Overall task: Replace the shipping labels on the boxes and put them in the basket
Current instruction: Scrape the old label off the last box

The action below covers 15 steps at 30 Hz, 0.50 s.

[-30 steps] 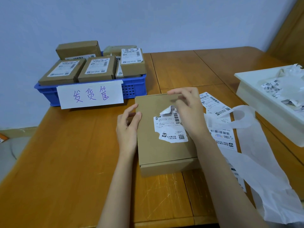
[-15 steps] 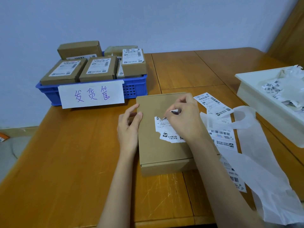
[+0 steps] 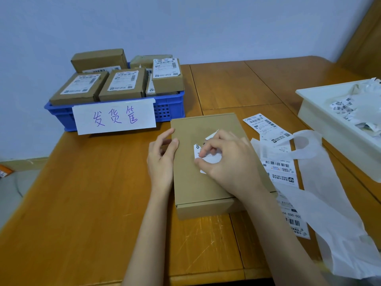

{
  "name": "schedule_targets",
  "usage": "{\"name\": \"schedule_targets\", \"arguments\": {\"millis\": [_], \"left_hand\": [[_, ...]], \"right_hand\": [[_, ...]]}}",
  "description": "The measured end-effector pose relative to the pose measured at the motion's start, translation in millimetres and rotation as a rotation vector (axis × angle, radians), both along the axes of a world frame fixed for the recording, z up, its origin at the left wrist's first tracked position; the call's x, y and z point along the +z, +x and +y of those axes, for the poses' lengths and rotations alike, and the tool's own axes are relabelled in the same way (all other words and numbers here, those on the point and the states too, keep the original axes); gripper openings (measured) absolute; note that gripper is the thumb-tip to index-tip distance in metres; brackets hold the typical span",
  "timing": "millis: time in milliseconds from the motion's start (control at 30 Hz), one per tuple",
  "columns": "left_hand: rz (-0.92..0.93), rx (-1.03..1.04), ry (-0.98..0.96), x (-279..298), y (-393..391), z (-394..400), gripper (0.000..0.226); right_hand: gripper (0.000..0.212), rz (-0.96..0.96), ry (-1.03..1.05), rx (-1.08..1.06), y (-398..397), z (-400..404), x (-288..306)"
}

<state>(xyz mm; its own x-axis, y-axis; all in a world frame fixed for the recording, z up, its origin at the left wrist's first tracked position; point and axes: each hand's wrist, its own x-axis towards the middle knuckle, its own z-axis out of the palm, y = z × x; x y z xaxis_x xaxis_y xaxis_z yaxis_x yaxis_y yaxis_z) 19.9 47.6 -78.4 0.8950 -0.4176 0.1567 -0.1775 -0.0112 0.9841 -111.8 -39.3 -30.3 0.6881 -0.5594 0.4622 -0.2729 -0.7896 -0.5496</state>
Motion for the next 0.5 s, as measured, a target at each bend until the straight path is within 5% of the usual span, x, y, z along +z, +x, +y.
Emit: {"name": "schedule_targets", "arguments": {"millis": [200, 500], "left_hand": [[-0.002, -0.004, 0.000, -0.7, 0.1, 0.5, 0.030], [-0.011, -0.008, -0.003, -1.9, 0.3, 0.2, 0.031]], "right_hand": [[0.015, 0.049, 0.165, -0.044, 1.1, 3.9, 5.5], [0.021, 0.087, 0.020, -0.139, 3.0, 4.8, 3.5]]}}
